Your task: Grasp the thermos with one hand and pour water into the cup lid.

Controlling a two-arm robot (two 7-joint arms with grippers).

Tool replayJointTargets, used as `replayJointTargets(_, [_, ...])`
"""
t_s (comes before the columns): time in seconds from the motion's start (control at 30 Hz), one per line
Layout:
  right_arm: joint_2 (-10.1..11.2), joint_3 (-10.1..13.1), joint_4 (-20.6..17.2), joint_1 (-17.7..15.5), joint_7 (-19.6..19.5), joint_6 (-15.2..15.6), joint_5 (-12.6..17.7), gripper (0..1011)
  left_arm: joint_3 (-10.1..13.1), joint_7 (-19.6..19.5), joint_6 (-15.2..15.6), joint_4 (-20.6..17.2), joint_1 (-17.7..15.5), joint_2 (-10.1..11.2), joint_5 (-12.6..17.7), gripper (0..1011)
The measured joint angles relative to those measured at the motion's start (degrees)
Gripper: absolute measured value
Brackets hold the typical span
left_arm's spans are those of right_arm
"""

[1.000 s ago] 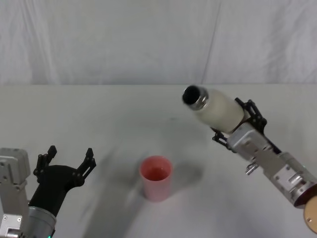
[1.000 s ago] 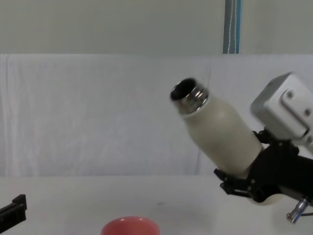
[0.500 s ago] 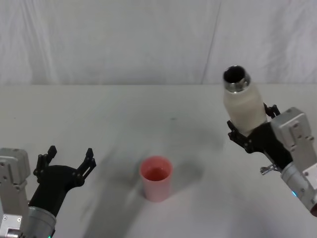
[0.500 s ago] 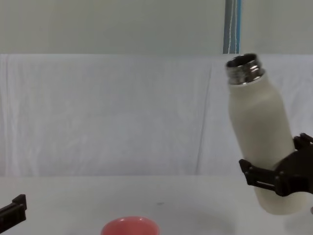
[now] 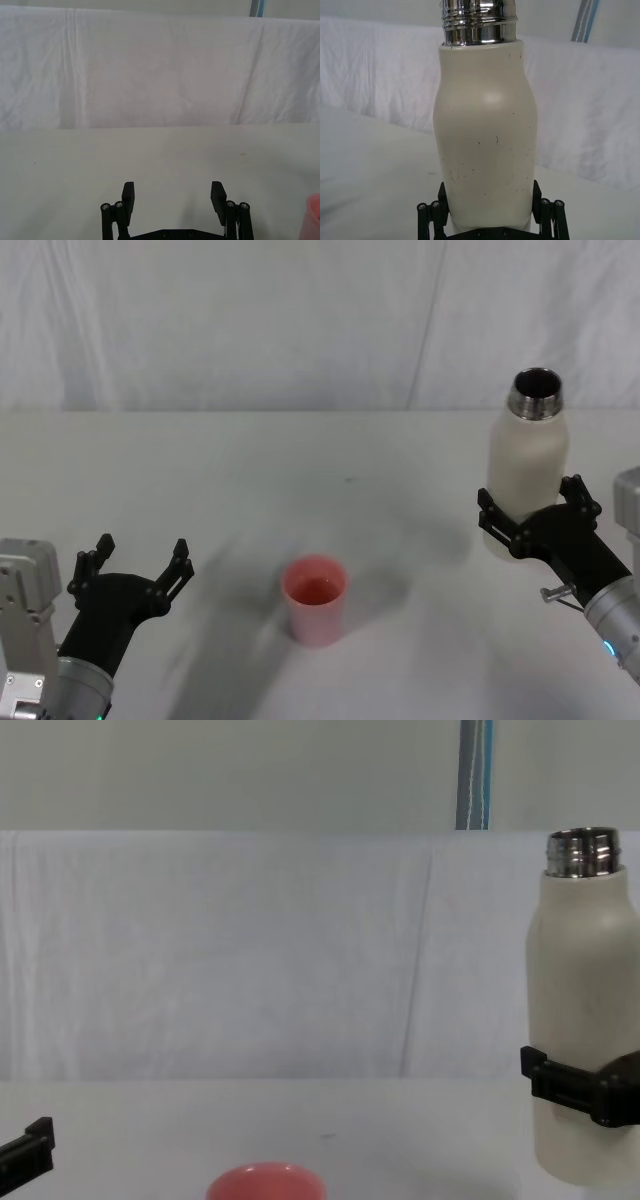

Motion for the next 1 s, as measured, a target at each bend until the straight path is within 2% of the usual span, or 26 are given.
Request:
replayJointTargets(0.57, [-1.0,0.4,1.5,-0.7,0.0,1.1,6.9,951,0.0,0.0,0.0,0.0,0.0,0.0,0.0,1001])
replayJointTargets(0.73, [-1.5,0.1,3.5,0.2,0.0,0.9,8.5,951,0.0,0.0,0.0,0.0,0.0,0.0,0.0,1001])
replayJointTargets(1.0, [-1.9,-1.1,7.6,3.1,-0.1,-0.2,8.9,951,0.0,0.0,0.0,0.0,0.0,0.0,0.0,1001])
